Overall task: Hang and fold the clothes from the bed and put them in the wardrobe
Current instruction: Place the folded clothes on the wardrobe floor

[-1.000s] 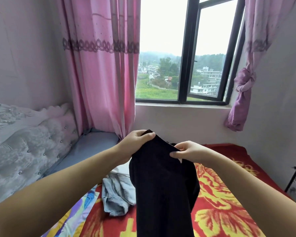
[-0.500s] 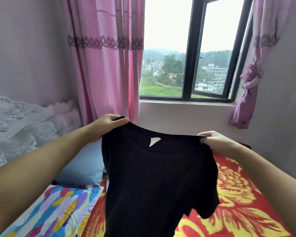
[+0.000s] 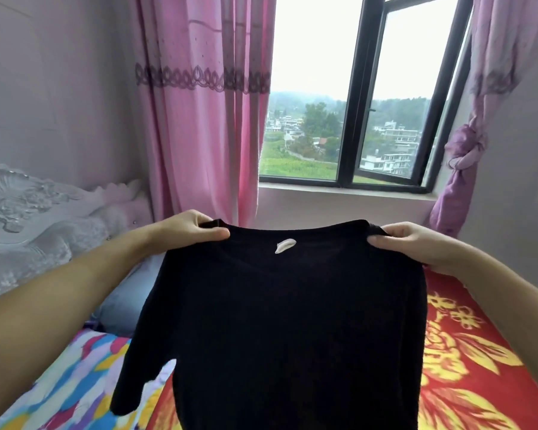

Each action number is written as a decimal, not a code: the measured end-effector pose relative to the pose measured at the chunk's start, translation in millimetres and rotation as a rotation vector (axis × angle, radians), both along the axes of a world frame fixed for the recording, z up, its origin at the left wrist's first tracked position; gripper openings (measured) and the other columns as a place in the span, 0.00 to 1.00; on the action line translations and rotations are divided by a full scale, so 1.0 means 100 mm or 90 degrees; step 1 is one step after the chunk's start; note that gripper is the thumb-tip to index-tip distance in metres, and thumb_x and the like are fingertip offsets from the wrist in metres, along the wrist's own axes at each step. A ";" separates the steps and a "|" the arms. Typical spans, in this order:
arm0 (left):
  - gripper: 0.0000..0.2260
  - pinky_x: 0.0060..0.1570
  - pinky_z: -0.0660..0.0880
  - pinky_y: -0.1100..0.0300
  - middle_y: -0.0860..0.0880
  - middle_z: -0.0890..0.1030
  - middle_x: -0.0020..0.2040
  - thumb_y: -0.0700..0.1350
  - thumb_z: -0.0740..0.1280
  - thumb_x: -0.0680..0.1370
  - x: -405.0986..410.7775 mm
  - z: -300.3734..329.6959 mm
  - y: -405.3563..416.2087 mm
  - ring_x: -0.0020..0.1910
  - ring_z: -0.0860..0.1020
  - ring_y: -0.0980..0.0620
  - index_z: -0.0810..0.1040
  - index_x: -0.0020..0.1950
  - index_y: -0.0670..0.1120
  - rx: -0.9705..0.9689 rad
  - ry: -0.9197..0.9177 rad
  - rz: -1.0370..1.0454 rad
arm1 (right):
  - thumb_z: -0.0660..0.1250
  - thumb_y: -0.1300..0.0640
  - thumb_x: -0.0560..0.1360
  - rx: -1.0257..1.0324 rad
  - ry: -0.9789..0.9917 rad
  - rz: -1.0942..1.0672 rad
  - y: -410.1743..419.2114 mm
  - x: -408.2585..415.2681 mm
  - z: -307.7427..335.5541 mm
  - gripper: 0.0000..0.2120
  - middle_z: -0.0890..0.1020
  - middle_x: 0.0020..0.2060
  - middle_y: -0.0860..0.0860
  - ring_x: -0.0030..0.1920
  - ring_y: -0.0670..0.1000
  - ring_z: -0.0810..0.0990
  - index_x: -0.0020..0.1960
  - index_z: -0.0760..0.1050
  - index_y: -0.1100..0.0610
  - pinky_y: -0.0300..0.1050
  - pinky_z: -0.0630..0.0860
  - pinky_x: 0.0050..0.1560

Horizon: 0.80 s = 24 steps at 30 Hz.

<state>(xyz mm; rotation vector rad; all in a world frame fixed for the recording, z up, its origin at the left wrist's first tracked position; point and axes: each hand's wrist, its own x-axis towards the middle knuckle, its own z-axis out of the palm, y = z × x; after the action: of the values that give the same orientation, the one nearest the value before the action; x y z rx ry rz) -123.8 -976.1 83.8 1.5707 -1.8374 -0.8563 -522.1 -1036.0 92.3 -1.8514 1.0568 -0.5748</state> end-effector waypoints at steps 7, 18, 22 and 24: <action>0.35 0.43 0.75 0.45 0.43 0.76 0.41 0.69 0.63 0.72 -0.38 -0.25 -0.22 0.38 0.73 0.44 0.77 0.45 0.34 -0.029 0.096 0.075 | 0.60 0.49 0.80 -0.227 0.217 -0.249 -0.09 0.32 -0.21 0.15 0.83 0.39 0.50 0.44 0.52 0.81 0.44 0.80 0.56 0.43 0.72 0.41; 0.17 0.19 0.72 0.65 0.46 0.77 0.26 0.48 0.56 0.84 -1.50 -0.08 -0.13 0.21 0.76 0.54 0.75 0.43 0.39 0.073 0.455 0.092 | 0.63 0.40 0.76 -0.207 0.120 -0.064 0.41 1.15 -0.29 0.20 0.79 0.47 0.50 0.48 0.49 0.79 0.62 0.64 0.50 0.40 0.72 0.44; 0.16 0.45 0.82 0.53 0.40 0.83 0.42 0.49 0.59 0.82 -1.41 -0.03 -0.11 0.39 0.83 0.47 0.77 0.48 0.38 -0.063 0.363 0.031 | 0.63 0.59 0.77 -0.255 0.124 -0.052 0.34 1.03 -0.27 0.19 0.78 0.48 0.52 0.43 0.48 0.77 0.65 0.63 0.49 0.37 0.73 0.41; 0.11 0.57 0.76 0.53 0.44 0.82 0.52 0.49 0.65 0.79 -1.29 -0.01 -0.13 0.51 0.81 0.50 0.76 0.57 0.43 -0.290 0.114 -0.017 | 0.58 0.64 0.77 -0.264 0.093 -0.058 0.30 0.99 -0.24 0.19 0.79 0.50 0.52 0.47 0.50 0.79 0.65 0.67 0.50 0.42 0.77 0.47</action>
<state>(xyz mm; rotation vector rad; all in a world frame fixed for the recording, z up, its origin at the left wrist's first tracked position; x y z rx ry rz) -252.9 -988.7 83.2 1.1491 -1.7706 -0.5196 -423.3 -1005.9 68.1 -2.2404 1.1886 -0.7668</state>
